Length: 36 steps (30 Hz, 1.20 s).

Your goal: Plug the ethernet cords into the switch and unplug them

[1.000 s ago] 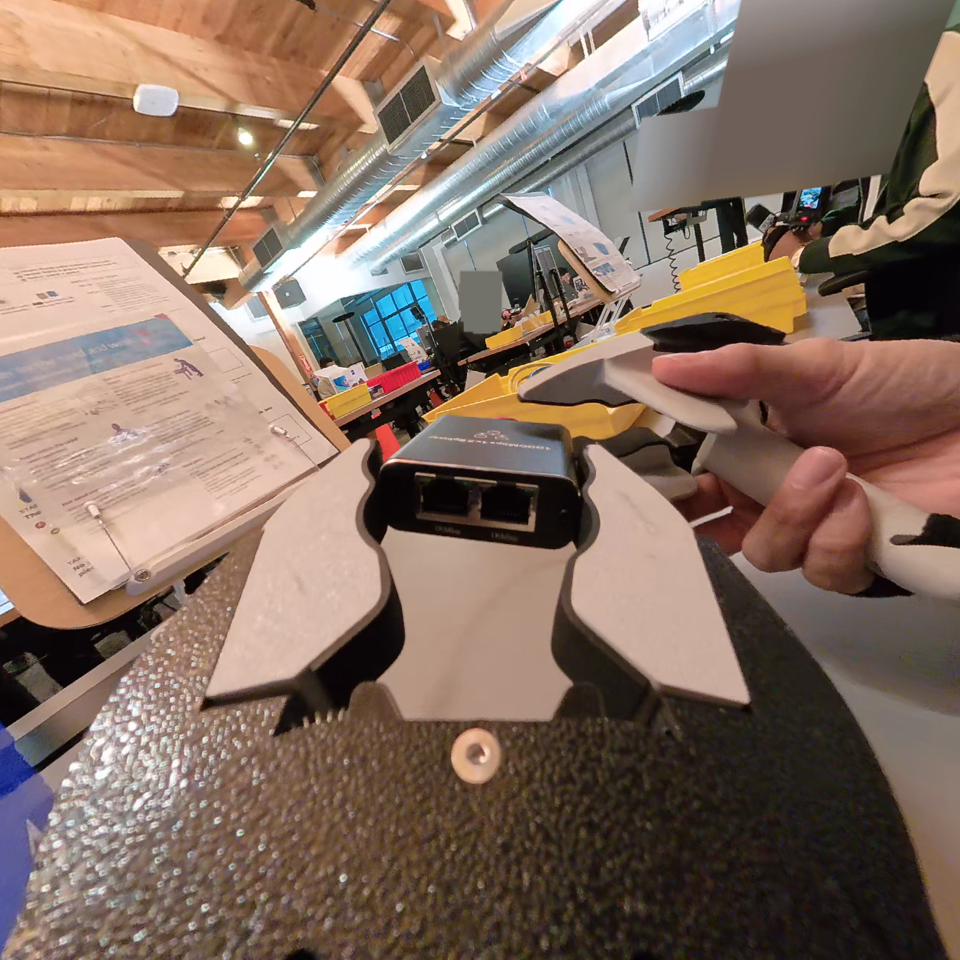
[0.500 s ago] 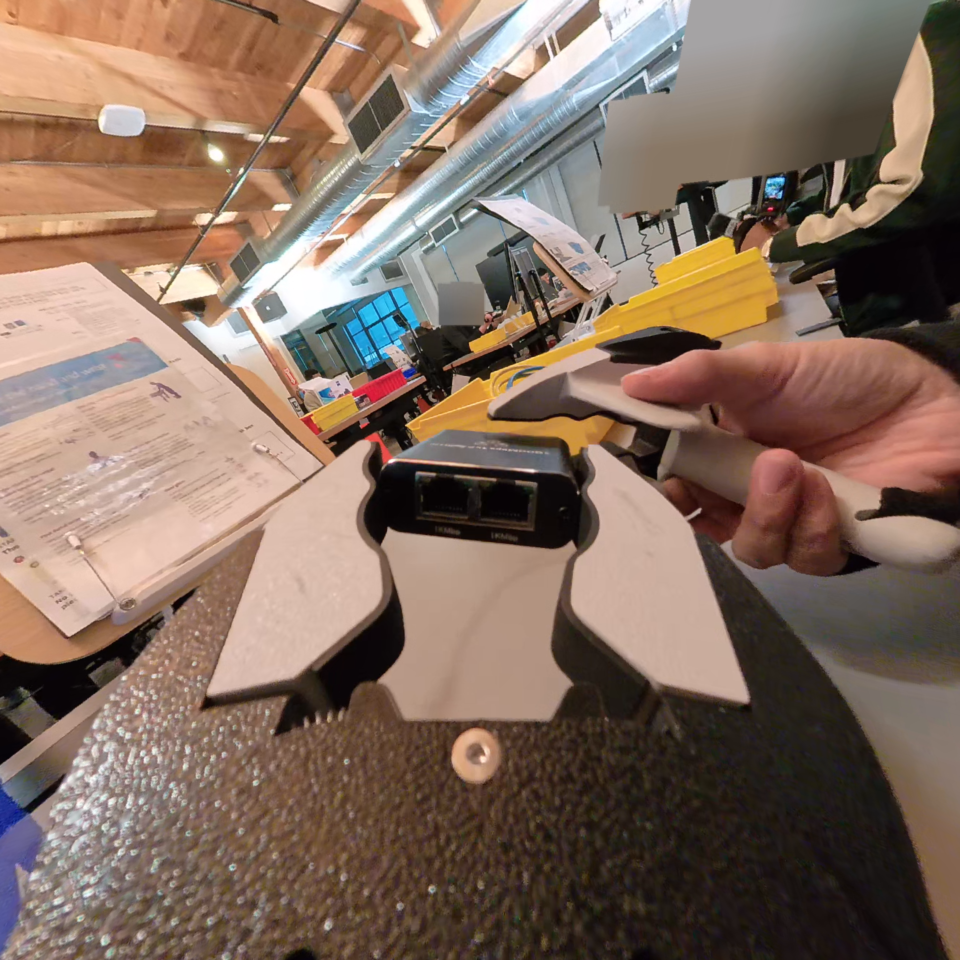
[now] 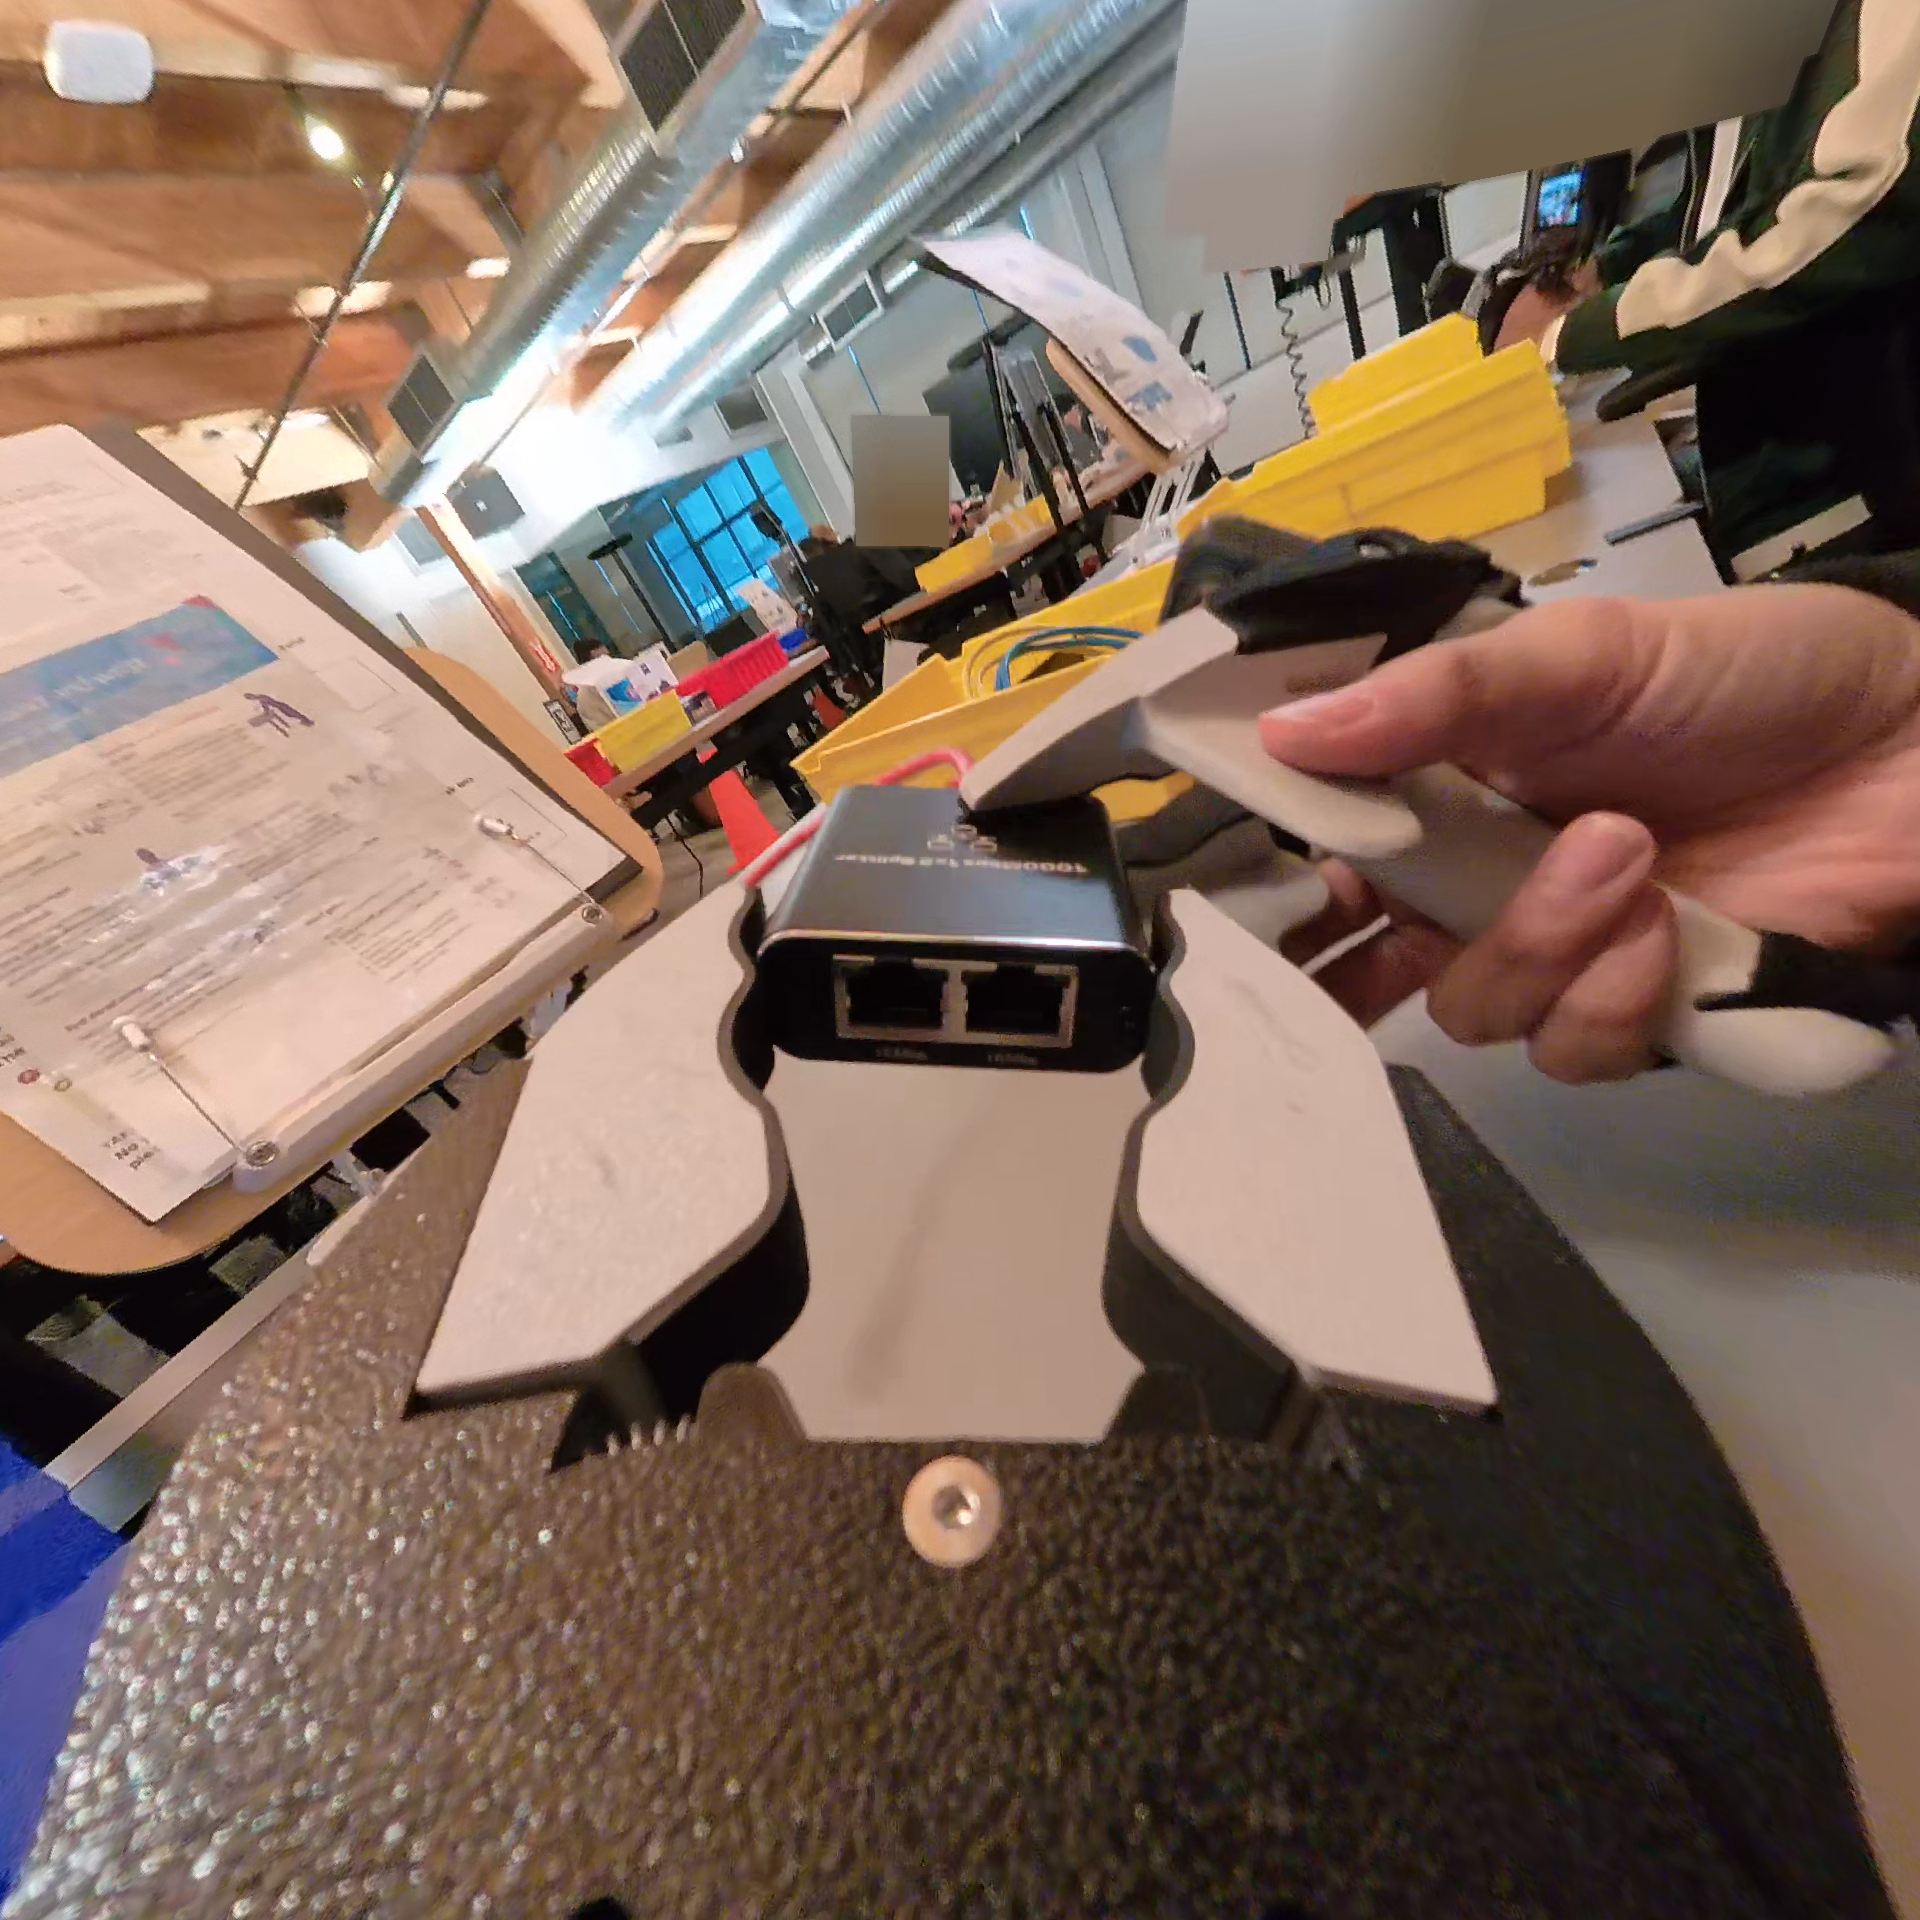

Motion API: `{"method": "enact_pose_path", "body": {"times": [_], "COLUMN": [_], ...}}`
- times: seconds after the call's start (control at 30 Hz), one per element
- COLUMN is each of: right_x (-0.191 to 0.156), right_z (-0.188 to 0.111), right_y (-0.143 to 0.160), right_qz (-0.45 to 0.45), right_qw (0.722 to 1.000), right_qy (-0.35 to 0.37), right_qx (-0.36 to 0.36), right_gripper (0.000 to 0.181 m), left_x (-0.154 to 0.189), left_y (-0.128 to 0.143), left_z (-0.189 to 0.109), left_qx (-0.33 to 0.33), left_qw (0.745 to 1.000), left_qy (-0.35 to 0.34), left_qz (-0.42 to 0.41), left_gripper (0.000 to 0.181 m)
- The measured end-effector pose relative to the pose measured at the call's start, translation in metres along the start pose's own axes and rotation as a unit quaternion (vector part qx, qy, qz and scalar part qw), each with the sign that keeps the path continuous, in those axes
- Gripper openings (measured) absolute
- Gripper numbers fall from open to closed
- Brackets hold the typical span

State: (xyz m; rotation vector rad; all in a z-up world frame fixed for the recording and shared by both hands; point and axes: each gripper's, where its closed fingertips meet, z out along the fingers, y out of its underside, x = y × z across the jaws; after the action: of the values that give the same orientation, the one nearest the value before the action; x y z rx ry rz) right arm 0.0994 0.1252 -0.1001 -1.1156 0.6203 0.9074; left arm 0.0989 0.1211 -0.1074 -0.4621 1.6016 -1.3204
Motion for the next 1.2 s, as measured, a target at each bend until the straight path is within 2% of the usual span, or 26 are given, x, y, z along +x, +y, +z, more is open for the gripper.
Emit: {"method": "enact_pose_path", "body": {"times": [0.17,0.23,0.57,0.67,0.77,0.87,1.0,1.2], "right_x": [0.0,0.0,-0.001,-0.003,-0.006,0.002,-0.003,0.002], "right_z": [-0.004,-0.005,-0.008,-0.008,-0.007,-0.011,-0.008,-0.011], "right_y": [-0.008,-0.012,-0.017,-0.017,-0.018,-0.022,-0.021,-0.023], "right_qz": [-0.074,-0.081,-0.061,-0.073,-0.045,-0.033,-0.017,0.006], "right_qw": [0.996,0.996,0.997,0.997,0.999,0.999,0.999,0.997], "right_qy": [0.04,0.043,0.027,0.02,-0.003,0.016,-0.004,0.002], "right_qx": [-0.009,0.01,0.026,0.019,0.022,0.038,0.045,0.073], "right_gripper": [0.025,0.025,0.025,0.025,0.029,0.03,0.031,0.02], "left_x": [0.002,0.002,0.003,0.002,-0.005,-0.011,-0.012,-0.003], "left_y": [0.008,0.008,0.007,0.006,0.004,0.001,0.006,0.01], "left_z": [0.003,0.005,0.009,0.008,0.003,-0.002,-0.003,0.004], "left_qx": [-0.026,-0.031,-0.026,-0.01,0.012,0.023,0.007,-0.012], "left_qw": [1.0,0.999,0.999,0.999,0.998,0.998,0.999,0.999], "left_qy": [-0.004,-0.013,-0.035,-0.022,-0.022,-0.027,-0.025,-0.019], "left_qz": [-0.001,0.0,-0.008,-0.026,-0.058,-0.059,-0.04,-0.025], "left_gripper": [0.063,0.062,0.063,0.063,0.063,0.063,0.063,0.063]}}
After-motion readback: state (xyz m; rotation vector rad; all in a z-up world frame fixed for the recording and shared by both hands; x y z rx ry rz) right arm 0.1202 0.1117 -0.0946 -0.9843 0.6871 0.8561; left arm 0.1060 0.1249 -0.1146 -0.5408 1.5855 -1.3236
